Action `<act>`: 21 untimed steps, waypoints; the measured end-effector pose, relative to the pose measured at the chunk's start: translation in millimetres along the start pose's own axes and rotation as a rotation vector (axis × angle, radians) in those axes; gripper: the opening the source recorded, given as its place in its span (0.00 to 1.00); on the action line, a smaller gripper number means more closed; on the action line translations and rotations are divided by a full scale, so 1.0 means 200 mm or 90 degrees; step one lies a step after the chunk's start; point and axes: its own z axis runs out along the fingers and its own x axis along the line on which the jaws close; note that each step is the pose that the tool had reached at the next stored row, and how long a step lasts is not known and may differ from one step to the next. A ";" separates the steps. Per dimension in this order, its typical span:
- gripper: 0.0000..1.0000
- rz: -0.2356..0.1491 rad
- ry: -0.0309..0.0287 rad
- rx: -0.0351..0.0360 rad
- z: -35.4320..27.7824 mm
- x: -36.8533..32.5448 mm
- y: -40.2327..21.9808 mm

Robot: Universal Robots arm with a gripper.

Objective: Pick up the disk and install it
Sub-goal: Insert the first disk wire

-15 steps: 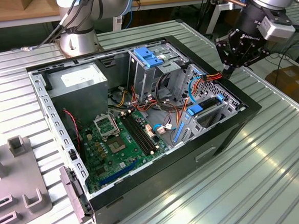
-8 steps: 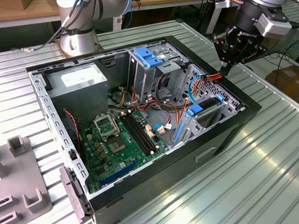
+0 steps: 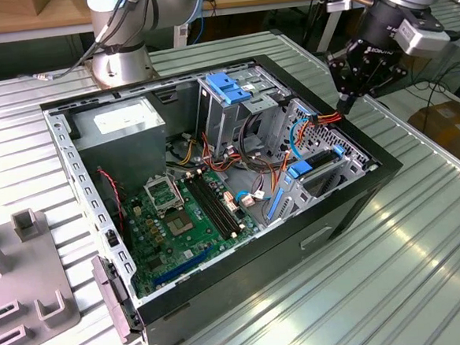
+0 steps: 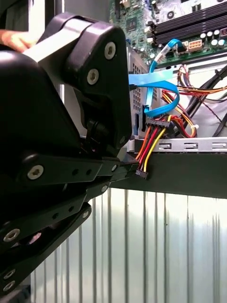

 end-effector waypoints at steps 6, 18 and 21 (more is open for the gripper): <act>0.11 -0.038 0.0049 0.0014 0.017 0.001 -0.001; 0.25 -0.039 0.0317 0.0017 0.033 -0.005 -0.009; 0.25 -0.039 0.0375 0.0046 0.037 -0.012 -0.009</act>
